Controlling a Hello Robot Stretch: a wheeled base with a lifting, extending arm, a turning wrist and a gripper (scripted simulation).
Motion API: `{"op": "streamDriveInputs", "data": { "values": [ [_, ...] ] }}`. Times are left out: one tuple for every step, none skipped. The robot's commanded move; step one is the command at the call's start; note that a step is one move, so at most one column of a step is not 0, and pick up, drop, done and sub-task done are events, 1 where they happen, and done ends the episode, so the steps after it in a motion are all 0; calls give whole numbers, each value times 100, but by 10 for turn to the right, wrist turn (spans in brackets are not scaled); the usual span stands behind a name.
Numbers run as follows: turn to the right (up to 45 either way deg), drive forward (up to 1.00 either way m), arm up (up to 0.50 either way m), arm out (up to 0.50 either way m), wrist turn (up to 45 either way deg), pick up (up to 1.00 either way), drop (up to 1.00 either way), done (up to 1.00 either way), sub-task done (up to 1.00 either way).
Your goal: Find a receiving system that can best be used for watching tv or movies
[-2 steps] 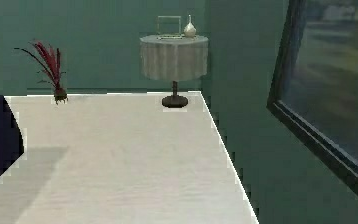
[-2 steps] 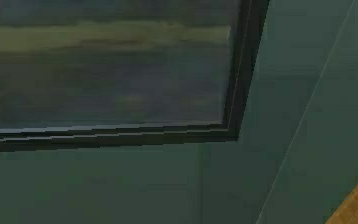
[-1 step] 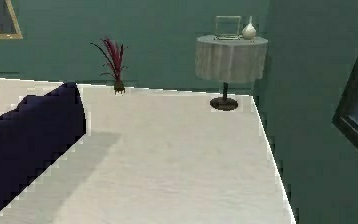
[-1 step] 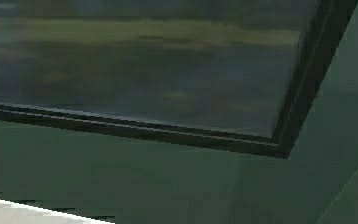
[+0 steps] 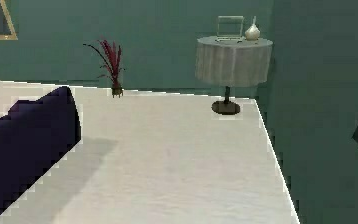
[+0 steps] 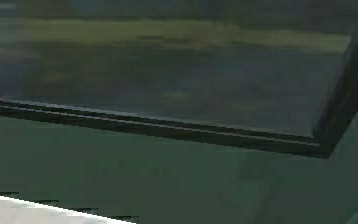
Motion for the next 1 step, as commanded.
{"op": "streamDriveInputs", "data": {
  "values": [
    [-210,0,0,0,0,0,0,0,0]
  ]
}}
